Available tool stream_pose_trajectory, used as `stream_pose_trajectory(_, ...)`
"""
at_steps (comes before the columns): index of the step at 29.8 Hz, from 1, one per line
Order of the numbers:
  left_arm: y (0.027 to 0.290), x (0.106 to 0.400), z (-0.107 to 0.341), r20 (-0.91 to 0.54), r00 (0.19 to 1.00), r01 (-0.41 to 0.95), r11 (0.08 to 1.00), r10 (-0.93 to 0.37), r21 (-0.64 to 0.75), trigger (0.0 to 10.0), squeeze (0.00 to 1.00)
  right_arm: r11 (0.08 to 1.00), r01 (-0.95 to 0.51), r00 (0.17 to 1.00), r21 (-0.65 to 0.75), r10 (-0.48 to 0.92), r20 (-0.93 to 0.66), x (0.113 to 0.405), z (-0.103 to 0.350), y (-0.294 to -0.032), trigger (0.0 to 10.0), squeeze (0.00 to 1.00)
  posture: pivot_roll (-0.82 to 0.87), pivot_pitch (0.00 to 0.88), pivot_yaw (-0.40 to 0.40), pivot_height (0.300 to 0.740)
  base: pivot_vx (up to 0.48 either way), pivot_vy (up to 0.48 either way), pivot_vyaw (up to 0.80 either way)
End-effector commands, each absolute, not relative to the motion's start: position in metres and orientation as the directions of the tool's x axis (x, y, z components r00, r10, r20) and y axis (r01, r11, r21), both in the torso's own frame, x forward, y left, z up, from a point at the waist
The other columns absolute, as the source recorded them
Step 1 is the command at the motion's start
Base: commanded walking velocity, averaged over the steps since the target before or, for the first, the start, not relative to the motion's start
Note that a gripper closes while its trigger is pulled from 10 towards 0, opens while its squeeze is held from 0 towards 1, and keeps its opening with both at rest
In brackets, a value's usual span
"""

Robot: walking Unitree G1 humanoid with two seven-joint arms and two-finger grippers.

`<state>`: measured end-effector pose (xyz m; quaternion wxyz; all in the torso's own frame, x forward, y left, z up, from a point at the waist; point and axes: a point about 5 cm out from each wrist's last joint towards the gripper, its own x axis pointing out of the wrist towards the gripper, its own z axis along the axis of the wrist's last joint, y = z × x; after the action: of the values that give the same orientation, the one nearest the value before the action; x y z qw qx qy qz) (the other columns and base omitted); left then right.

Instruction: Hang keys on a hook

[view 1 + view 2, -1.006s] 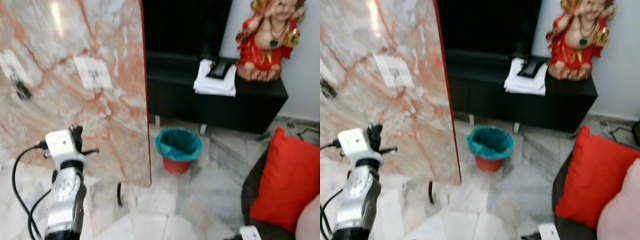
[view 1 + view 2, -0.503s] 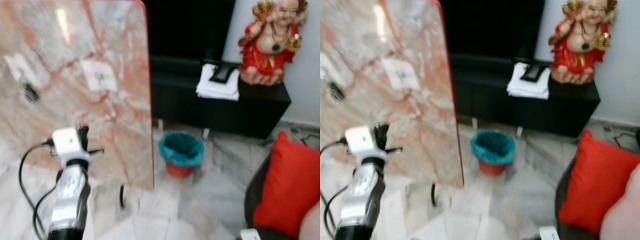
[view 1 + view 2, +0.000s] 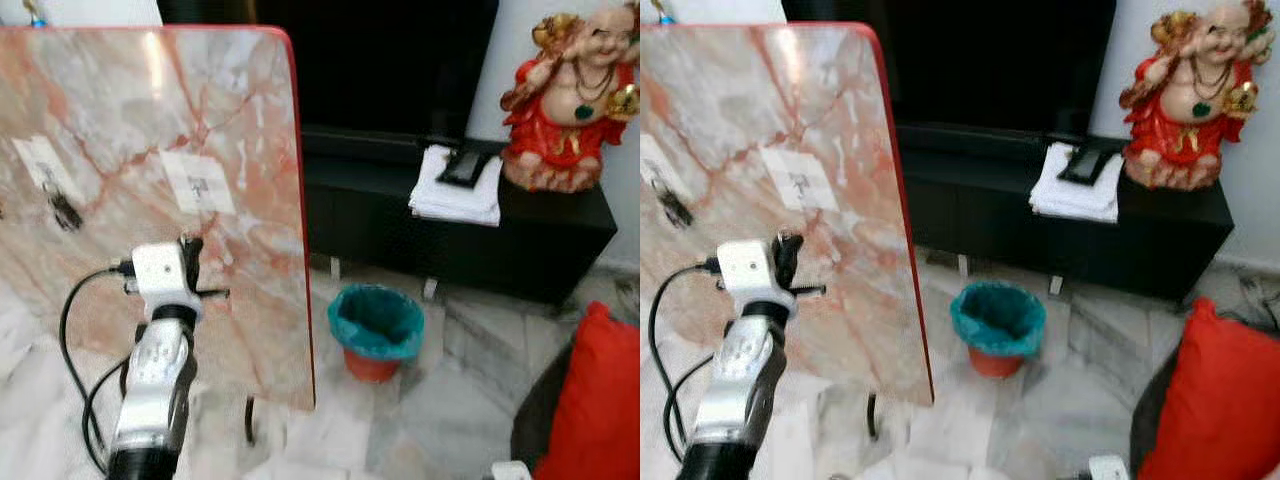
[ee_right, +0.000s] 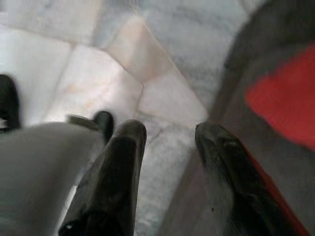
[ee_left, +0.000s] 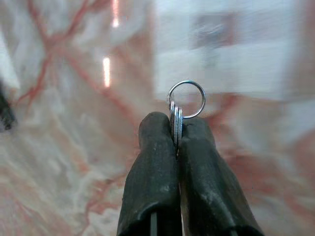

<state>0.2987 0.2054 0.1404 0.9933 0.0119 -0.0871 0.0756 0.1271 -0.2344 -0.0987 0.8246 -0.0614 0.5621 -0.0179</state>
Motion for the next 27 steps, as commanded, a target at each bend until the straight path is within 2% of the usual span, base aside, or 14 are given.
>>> stream_pose_trajectory(1,0.204,0.299,0.147,0.196,0.972,-0.138,0.990,0.132,0.017,10.0,0.00,0.992,-0.032,0.378,-0.122,-0.101,-0.920,0.130,-0.098,-0.234,10.0,0.00,-0.09,0.000,-0.003,0.740,0.285,0.000,0.00)
stream_pose_trajectory(13,0.182,0.295,0.151,0.239,0.971,-0.010,0.999,-0.002,0.049,10.0,0.00,0.992,-0.033,0.379,-0.124,-0.102,-0.920,0.130,-0.098,-0.235,10.0,0.00,-0.09,0.004,-0.003,0.740,0.021,0.000,0.00)
stream_pose_trajectory(27,0.183,0.293,0.156,0.253,0.967,-0.006,0.999,-0.004,0.042,10.0,0.00,0.992,-0.045,0.378,-0.122,-0.096,-0.921,0.130,-0.098,-0.234,10.0,0.00,-0.09,0.010,-0.003,0.740,0.000,0.000,0.00)
